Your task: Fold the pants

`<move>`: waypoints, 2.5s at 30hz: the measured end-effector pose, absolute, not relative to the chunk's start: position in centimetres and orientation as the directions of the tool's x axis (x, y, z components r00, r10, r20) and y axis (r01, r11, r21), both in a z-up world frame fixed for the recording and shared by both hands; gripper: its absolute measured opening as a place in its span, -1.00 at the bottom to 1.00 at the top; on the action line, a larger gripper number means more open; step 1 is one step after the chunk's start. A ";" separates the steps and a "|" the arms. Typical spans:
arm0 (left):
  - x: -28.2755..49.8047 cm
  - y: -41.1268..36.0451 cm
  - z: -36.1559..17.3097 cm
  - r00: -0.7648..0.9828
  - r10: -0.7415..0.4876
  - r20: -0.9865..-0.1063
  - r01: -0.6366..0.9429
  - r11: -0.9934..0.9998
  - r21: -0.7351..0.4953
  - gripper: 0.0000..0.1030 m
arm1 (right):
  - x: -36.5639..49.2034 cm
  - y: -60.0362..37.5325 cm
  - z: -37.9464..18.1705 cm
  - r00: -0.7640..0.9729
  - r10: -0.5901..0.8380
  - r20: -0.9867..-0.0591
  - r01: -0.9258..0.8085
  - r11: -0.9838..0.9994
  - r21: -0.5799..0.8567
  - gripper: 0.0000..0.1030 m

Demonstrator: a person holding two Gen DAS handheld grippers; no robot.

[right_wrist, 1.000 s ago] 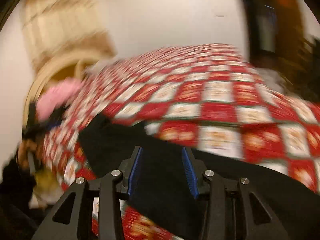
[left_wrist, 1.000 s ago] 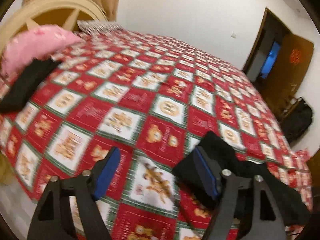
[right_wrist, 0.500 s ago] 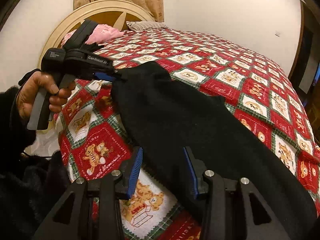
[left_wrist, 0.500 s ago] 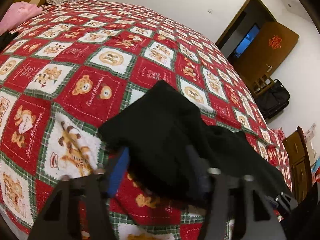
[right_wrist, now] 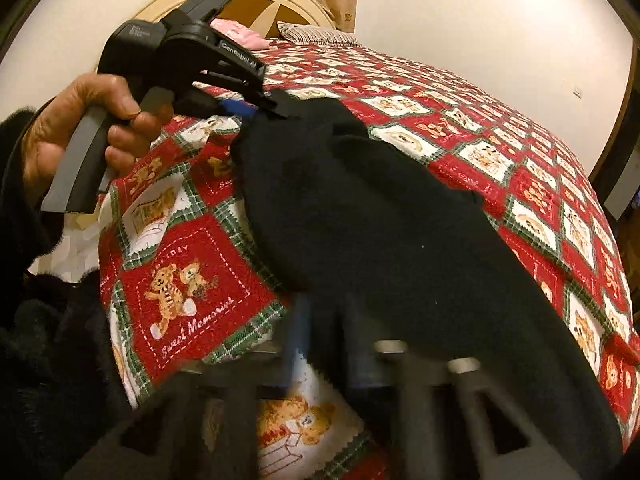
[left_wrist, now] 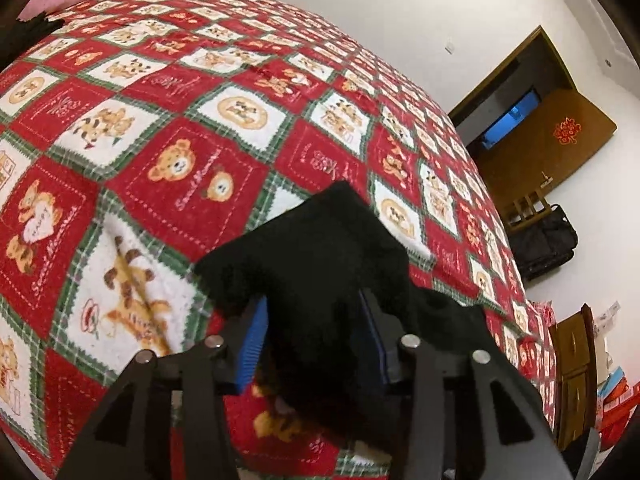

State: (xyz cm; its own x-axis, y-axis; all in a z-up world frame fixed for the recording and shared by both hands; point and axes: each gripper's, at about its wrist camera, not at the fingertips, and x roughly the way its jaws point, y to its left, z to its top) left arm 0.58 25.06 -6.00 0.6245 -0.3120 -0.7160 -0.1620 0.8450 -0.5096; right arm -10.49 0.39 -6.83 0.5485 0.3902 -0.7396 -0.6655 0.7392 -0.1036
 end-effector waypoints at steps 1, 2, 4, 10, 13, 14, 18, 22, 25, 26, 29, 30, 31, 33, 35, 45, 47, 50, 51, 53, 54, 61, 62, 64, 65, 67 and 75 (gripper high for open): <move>0.7 25.1 -6.0 0.635 -0.318 -0.704 -0.154 0.841 -0.519 -0.71 | -10.4 0.3 -6.7 0.551 0.397 -0.734 -0.661 0.745 -0.093 -0.82; 0.9 25.1 -6.0 0.636 -0.338 -0.694 -0.140 0.833 -0.535 -0.72 | -10.3 0.3 -6.5 0.551 0.404 -0.730 -0.657 0.749 -0.082 -0.83; 0.9 25.2 -5.8 0.648 -0.325 -0.689 -0.136 0.840 -0.525 -0.74 | -10.1 0.3 -6.1 0.543 0.431 -0.721 -0.662 0.747 -0.051 -0.83; -0.1 26.5 -4.2 0.695 -0.250 -0.674 -0.143 0.871 -0.470 -0.74 | -10.5 1.5 -7.4 0.530 0.423 -0.735 -0.695 0.713 -0.091 -0.82; -0.3 26.4 -5.5 0.649 -0.208 -0.732 -0.161 0.902 -0.400 -0.67 | -10.4 1.0 -7.2 0.518 0.424 -0.743 -0.695 0.715 -0.076 -0.72; -0.4 26.4 -6.1 0.632 -0.188 -0.752 -0.175 0.911 -0.374 -0.48 | -10.2 0.8 -6.9 0.500 0.429 -0.752 -0.693 0.719 -0.052 -0.55; -1.1 27.1 -5.2 0.614 -0.086 -0.785 -0.224 0.934 -0.278 0.21 | -9.9 -2.4 -3.5 0.491 0.539 -0.684 -0.665 0.740 0.105 -0.02; -1.9 27.6 -1.2 0.700 0.093 -0.708 -0.254 0.959 -0.125 0.23 | -6.9 -6.2 -0.7 0.548 0.563 -0.619 -0.583 0.788 0.200 0.09; 0.3 27.4 0.4 0.738 0.037 -0.674 -0.173 0.976 -0.136 0.23 | -2.8 -9.0 -1.1 0.564 0.537 -0.628 -0.475 0.833 0.286 0.09; 1.3 27.4 0.4 0.738 -0.004 -0.675 -0.137 0.978 -0.155 0.23 | -1.5 -9.5 -1.6 0.555 0.529 -0.641 -0.442 0.841 0.312 0.09; 5.1 26.7 -1.0 0.690 -0.147 -0.709 -0.018 0.975 -0.220 0.23 | 1.6 -9.0 -3.1 0.534 0.514 -0.672 -0.409 0.852 0.327 0.09; 6.0 26.4 -1.7 0.662 -0.196 -0.723 0.010 0.968 -0.252 0.23 | 2.3 -8.4 -3.4 0.527 0.509 -0.681 -0.410 0.854 0.321 0.09; 7.0 26.2 -2.6 0.628 -0.247 -0.738 0.037 0.957 -0.288 0.23 | 2.9 -8.0 -3.8 0.515 0.510 -0.689 -0.415 0.852 0.321 0.09; 8.3 25.2 -4.0 0.572 -0.325 -0.754 0.085 0.937 -0.340 0.23 | 4.1 -6.6 -4.7 0.491 0.505 -0.710 -0.430 0.849 0.307 0.09; 8.8 23.8 -5.2 0.527 -0.337 -0.780 0.119 0.938 -0.325 0.23 | 5.0 -5.2 -5.5 0.474 0.491 -0.731 -0.448 0.849 0.280 0.09; 9.3 22.9 -6.7 0.466 -0.370 -0.804 0.165 0.929 -0.331 0.41 | 4.3 -3.4 -6.4 0.460 0.466 -0.756 -0.451 0.856 0.253 -0.74; 9.3 23.5 -6.9 0.479 -0.376 -0.793 0.133 0.924 -0.358 0.24 | 3.2 -3.1 -5.5 0.504 0.455 -0.734 -0.462 0.860 0.216 -0.74; 8.5 24.6 -7.0 0.518 -0.394 -0.759 0.070 0.904 -0.421 -0.56 | 2.0 -2.9 -4.0 0.568 0.450 -0.689 -0.469 0.865 0.179 -0.74; 8.1 25.0 -7.1 0.525 -0.427 -0.737 0.053 0.880 -0.472 -0.56 | 1.6 -3.1 -3.4 0.594 0.450 -0.667 -0.469 0.867 0.167 -0.74; 6.7 25.3 -6.8 0.578 -0.404 -0.709 0.020 0.876 -0.483 -0.58 | 0.9 -2.9 -2.5 0.636 0.435 -0.638 -0.468 0.874 0.130 -0.74; 6.0 25.2 -6.2 0.613 -0.371 -0.698 0.014 0.888 -0.459 -0.59 | 0.6 -2.7 -2.2 0.659 0.422 -0.622 -0.466 0.879 0.102 -0.74; -0.5 24.5 -1.7 0.828 -0.085 -0.554 -0.144 0.923 -0.357 -0.58 | 5.4 0.2 -6.6 0.630 0.294 -0.719 -0.420 0.908 0.004 -0.52; -0.1 24.1 -2.2 0.820 -0.046 -0.571 -0.167 0.934 -0.315 -0.56 | 6.4 0.3 -7.3 0.592 0.284 -0.754 -0.409 0.912 0.022 -0.42; 1.6 23.8 -4.1 0.778 0.008 -0.628 -0.219 0.941 -0.259 -0.49 | 7.0 -0.8 -6.5 0.599 0.330 -0.729 -0.391 0.916 0.093 -0.30; 2.4 24.1 -4.9 0.758 0.028 -0.652 -0.245 0.938 -0.245 -0.43 | 7.1 -1.8 -5.5 0.624 0.345 -0.702 -0.373 0.920 0.120 -0.26; 3.8 24.8 -6.3 0.702 0.047 -0.710 -0.298 0.925 -0.233 -0.27 | 6.7 -5.0 -3.4 0.677 0.360 -0.641 -0.321 0.929 0.183 -0.09; 2.5 29.1 -1.5 0.749 0.179 -0.638 -0.365 0.915 -0.171 0.08 | -2.0 -12.7 0.6 0.737 0.292 -0.609 -0.232 0.956 0.178 0.13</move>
State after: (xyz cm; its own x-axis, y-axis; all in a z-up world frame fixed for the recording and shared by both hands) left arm 2.52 29.13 -1.54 0.7488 0.1792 -0.6381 -0.3648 0.9153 -0.1710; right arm -2.03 -12.68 0.56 0.7373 0.2917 -0.6093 -0.2316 0.9564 0.1777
